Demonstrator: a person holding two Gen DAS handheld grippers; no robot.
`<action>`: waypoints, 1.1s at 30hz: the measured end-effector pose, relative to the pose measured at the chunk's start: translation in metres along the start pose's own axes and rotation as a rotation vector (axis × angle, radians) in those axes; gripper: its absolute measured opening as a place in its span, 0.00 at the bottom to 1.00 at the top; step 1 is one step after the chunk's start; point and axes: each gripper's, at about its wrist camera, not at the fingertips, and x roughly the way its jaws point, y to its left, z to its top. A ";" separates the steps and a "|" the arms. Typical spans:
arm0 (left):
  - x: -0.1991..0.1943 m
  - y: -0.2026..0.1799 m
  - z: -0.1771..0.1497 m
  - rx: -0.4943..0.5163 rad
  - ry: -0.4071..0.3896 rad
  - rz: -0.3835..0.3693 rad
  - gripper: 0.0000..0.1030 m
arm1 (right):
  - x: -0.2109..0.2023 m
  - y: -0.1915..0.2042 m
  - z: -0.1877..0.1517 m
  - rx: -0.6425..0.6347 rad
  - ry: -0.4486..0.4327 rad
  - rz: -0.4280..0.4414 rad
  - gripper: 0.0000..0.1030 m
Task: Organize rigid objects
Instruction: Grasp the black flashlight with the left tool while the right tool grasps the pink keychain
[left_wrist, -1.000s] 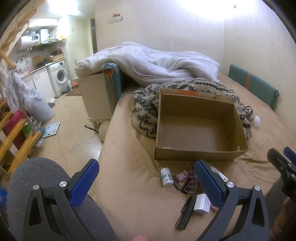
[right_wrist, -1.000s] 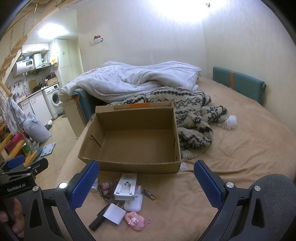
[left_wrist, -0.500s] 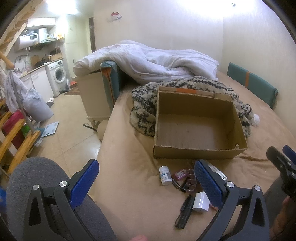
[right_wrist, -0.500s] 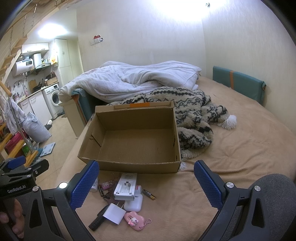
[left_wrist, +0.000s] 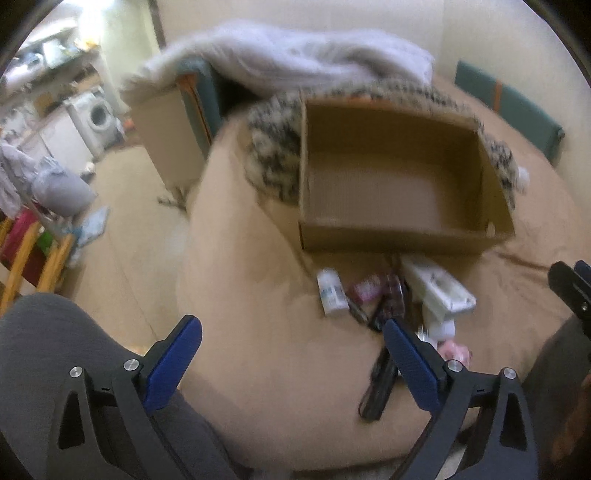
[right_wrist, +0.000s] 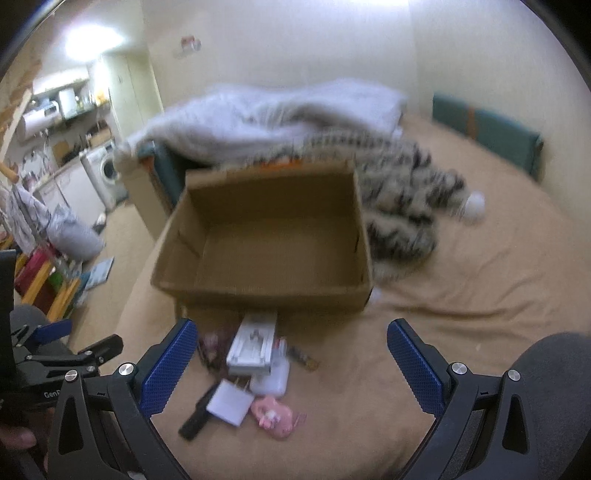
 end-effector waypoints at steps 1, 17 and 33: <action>0.008 -0.001 0.000 0.006 0.046 -0.016 0.92 | 0.009 -0.004 -0.002 0.023 0.052 0.022 1.00; 0.112 -0.073 -0.039 0.299 0.522 -0.150 0.51 | 0.079 -0.021 -0.009 0.171 0.417 0.082 1.00; 0.131 -0.043 0.011 0.149 0.499 -0.151 0.17 | 0.136 0.026 -0.054 -0.056 0.681 -0.029 0.77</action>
